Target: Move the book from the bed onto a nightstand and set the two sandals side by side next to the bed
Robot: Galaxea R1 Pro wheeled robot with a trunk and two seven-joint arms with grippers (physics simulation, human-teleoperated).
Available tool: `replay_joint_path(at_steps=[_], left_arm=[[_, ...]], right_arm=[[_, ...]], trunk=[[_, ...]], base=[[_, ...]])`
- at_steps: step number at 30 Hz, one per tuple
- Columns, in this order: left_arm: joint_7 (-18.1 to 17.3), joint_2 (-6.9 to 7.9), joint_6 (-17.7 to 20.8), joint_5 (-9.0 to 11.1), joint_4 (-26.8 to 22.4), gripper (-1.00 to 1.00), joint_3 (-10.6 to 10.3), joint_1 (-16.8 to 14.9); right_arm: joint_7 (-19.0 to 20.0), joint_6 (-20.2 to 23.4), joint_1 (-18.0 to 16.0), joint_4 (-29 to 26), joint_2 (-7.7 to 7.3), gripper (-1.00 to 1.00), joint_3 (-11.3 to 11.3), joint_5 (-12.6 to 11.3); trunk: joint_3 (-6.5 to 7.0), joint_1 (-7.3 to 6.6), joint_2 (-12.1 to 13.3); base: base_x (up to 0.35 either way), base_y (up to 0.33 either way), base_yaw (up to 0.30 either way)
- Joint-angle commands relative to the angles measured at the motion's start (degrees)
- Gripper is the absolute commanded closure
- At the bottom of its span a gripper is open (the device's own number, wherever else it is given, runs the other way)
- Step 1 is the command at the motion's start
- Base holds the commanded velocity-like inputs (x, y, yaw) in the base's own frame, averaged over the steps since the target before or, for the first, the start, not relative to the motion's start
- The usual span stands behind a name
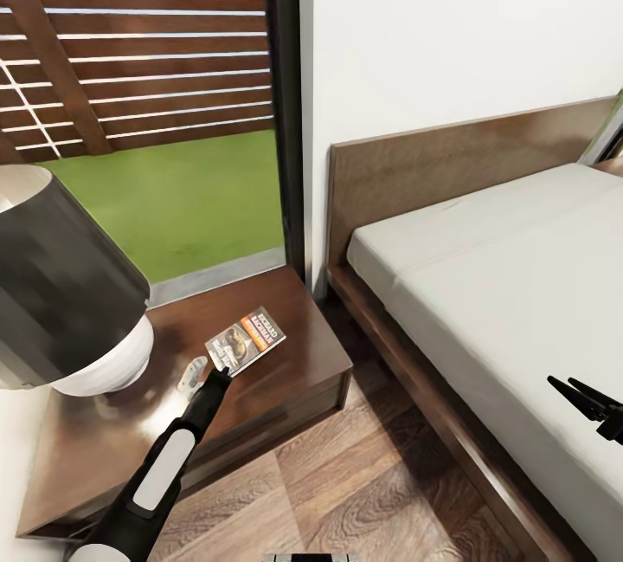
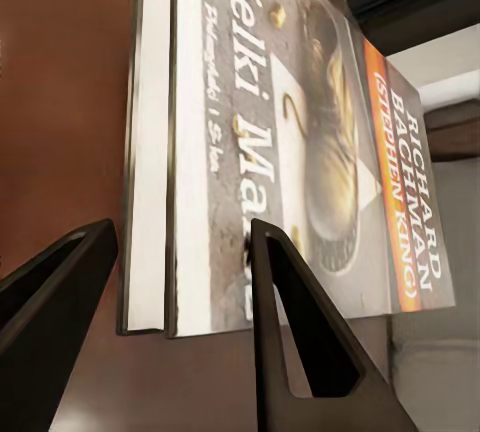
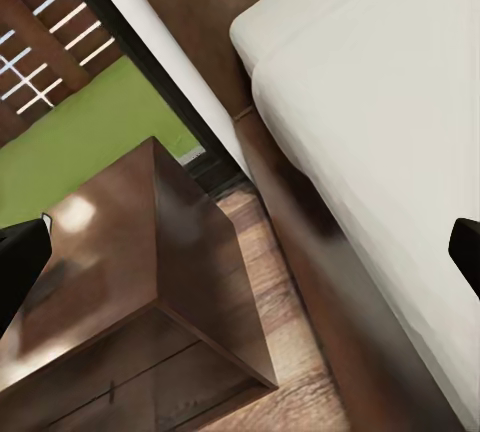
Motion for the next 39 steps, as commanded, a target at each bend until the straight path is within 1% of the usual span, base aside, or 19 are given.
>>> replay_joint_path(at_steps=[1,34,39], left_arm=[[-0.2,0.05,0.0,0.6,0.0,1.00,-0.1,0.0],[-0.2,0.05,0.0,0.6,0.0,1.00,-0.1,0.0],[-0.2,0.05,0.0,0.6,0.0,1.00,-0.1,0.0]], right_arm=[[0.1,0.5,0.0,0.0,0.00,-1.00,0.0,-0.2],[0.1,0.5,0.0,0.0,-0.02,-1.00,-0.1,-0.3],[0.1,0.5,0.0,0.0,-0.03,-1.00,-0.1,-0.3]], trunk=[[-0.04,-0.01,0.0],[-0.04,-0.01,0.0],[-0.94,1.09,-2.0]], base=[[0.000,0.000,0.000],[0.000,0.000,0.000],[0.000,0.000,0.000]])
